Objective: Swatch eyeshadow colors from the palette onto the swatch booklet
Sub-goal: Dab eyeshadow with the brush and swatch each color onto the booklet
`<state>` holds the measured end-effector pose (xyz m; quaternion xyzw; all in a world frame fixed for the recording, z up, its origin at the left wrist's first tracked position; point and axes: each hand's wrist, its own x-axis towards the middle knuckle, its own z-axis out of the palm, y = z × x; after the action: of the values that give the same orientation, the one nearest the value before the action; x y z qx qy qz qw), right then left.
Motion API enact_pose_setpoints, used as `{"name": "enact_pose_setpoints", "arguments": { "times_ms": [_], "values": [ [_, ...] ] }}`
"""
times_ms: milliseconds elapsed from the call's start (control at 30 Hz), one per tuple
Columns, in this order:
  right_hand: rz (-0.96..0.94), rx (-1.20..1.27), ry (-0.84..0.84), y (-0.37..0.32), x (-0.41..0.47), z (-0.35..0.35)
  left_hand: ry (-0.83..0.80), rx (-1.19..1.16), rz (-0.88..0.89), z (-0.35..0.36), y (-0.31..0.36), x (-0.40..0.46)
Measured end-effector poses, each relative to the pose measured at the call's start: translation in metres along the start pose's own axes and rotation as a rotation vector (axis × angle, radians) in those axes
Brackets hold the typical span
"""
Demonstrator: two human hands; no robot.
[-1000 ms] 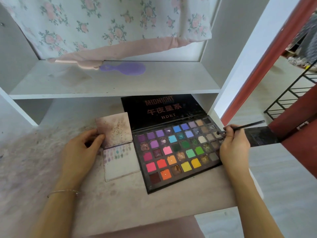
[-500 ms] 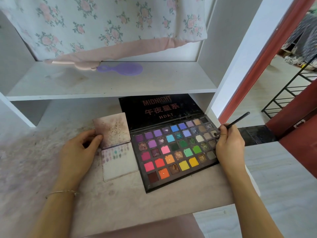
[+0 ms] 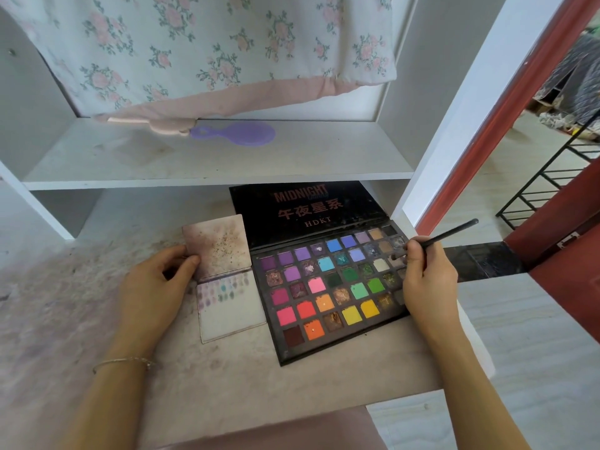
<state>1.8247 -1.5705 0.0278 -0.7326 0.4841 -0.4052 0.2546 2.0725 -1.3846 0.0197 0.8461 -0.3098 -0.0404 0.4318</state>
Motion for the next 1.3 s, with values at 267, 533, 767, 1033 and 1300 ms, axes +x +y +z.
{"name": "enact_pose_setpoints", "arguments": {
  "times_ms": [267,533,767,1033,1300],
  "values": [
    [-0.088,0.320,-0.262,-0.051,-0.041,0.031,-0.001,-0.007,-0.001,-0.001,0.000,0.000],
    [-0.221,0.262,-0.441,-0.084,-0.066,0.073,-0.015,-0.041,-0.008,-0.001,-0.002,0.001],
    [-0.304,0.201,-0.512,-0.085,-0.063,0.082,-0.012,-0.037,0.003,0.001,-0.007,0.003],
    [-0.342,0.129,-0.568,-0.086,-0.064,0.082,0.001,-0.070,0.000,0.001,-0.005,0.003],
    [-0.353,0.115,-0.592,-0.088,-0.063,0.082,0.003,-0.082,-0.009,0.001,-0.004,0.002]
  ]
}}
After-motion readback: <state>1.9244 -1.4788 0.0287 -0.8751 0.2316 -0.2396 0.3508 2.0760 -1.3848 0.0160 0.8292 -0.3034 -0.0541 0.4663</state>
